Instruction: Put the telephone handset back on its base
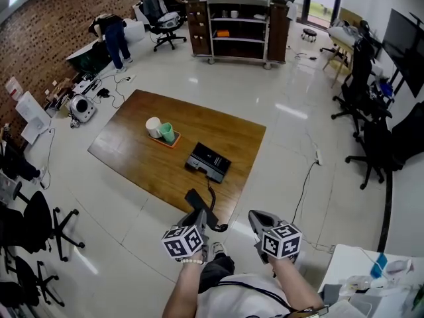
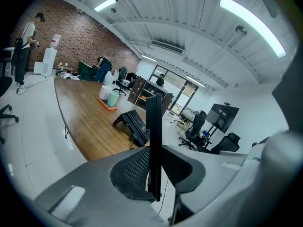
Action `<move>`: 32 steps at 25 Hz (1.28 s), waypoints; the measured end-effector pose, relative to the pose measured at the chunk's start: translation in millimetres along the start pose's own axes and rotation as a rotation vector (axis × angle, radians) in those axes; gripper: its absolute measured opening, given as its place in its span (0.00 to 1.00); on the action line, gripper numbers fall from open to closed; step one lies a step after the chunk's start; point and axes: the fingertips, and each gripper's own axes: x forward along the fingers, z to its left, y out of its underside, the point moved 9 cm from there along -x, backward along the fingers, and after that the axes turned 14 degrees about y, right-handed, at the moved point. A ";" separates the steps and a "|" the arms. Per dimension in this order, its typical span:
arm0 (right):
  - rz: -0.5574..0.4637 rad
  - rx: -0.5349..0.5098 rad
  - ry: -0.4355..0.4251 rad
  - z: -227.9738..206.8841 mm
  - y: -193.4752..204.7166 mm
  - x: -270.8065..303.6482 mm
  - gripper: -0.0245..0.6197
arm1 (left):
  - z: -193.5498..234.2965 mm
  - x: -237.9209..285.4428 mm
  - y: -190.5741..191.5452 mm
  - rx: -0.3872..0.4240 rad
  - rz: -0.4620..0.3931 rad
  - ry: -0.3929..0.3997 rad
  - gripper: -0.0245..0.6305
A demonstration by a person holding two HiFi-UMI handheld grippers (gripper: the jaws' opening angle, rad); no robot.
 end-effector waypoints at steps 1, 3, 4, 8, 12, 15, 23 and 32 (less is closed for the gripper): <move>0.000 -0.002 -0.001 1.0 -3.0 4.1 0.06 | 2.6 2.4 -2.5 -0.005 -0.002 0.003 0.15; 0.001 -0.004 0.001 2.1 -7.8 12.0 0.06 | 7.4 7.0 -7.6 -0.014 -0.004 0.010 0.15; 0.002 -0.004 0.003 2.7 -10.0 16.1 0.06 | 10.0 9.2 -10.5 -0.019 -0.006 0.015 0.15; 0.008 -0.005 0.001 7.0 -18.1 31.8 0.06 | 20.8 16.8 -22.5 -0.036 -0.009 0.030 0.15; 0.011 -0.008 0.002 13.2 -27.3 48.1 0.06 | 32.8 22.9 -34.9 -0.049 -0.010 0.046 0.15; 0.006 -0.001 0.011 16.3 -33.7 59.6 0.06 | 43.1 30.3 -41.2 -0.066 -0.005 0.063 0.15; -0.010 -0.014 0.027 25.4 -43.9 84.5 0.06 | 74.4 62.9 -51.9 -0.172 -0.093 0.181 0.15; -0.008 0.004 0.058 15.9 -51.7 99.6 0.06 | 103.6 112.5 -51.4 -0.299 -0.187 0.229 0.15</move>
